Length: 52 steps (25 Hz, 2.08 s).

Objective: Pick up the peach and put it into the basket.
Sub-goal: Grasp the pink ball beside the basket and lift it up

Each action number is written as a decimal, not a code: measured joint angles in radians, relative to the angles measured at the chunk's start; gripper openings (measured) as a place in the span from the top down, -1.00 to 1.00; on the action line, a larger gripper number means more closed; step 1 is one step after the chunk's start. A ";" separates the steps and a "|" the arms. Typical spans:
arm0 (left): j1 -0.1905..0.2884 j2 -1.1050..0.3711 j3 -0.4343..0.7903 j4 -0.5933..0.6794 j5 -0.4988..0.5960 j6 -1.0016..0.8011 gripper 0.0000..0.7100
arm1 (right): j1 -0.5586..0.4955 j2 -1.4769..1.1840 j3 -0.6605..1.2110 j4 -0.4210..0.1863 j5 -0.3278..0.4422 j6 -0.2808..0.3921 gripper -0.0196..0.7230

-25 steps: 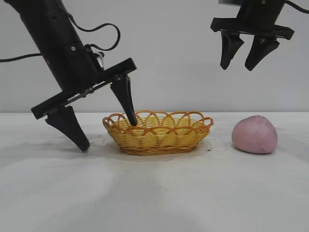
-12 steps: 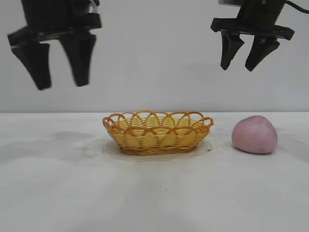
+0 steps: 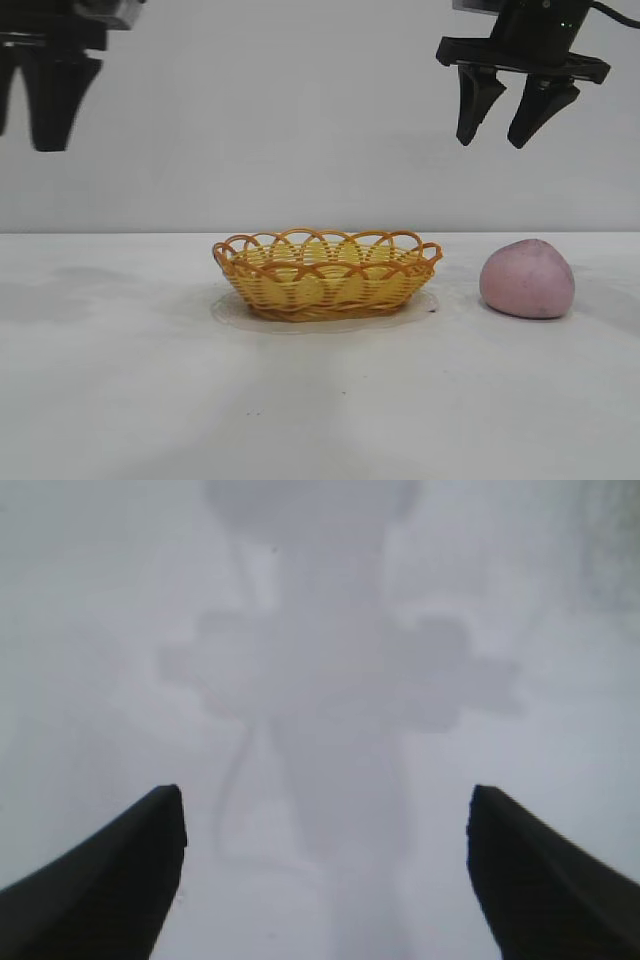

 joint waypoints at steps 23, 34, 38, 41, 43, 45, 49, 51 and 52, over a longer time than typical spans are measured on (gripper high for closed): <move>0.275 -0.414 0.311 -0.212 0.008 -0.018 -0.54 | 0.000 0.000 0.000 -0.001 0.001 0.000 -0.14; 0.275 -0.891 0.667 -0.268 -0.056 -0.002 -0.54 | 0.000 0.000 0.000 -0.005 0.001 0.000 -0.14; 0.275 -1.051 0.809 -0.268 -0.130 0.012 -0.54 | 0.000 0.000 0.000 -0.005 0.001 0.000 -0.14; 0.275 -1.160 0.897 -0.268 -0.147 0.016 -0.54 | 0.000 0.000 0.000 -0.005 0.003 0.000 -0.14; 0.275 -1.231 0.941 -0.268 -0.148 0.019 -0.54 | 0.000 0.000 0.000 -0.005 0.003 0.000 -0.14; 0.275 -1.307 0.976 -0.269 -0.148 0.025 -0.54 | 0.000 0.000 0.000 -0.005 0.003 0.000 -0.14; 0.275 -1.438 1.020 -0.270 -0.146 0.039 -0.54 | 0.000 0.000 0.000 -0.013 0.003 0.000 -0.14; 0.275 -1.498 1.041 -0.270 -0.148 0.043 -0.54 | 0.000 0.000 0.000 -0.017 0.003 0.000 -0.14; 0.275 -1.532 1.058 -0.271 -0.148 0.044 -0.54 | 0.000 0.000 0.000 -0.019 0.003 0.000 -0.14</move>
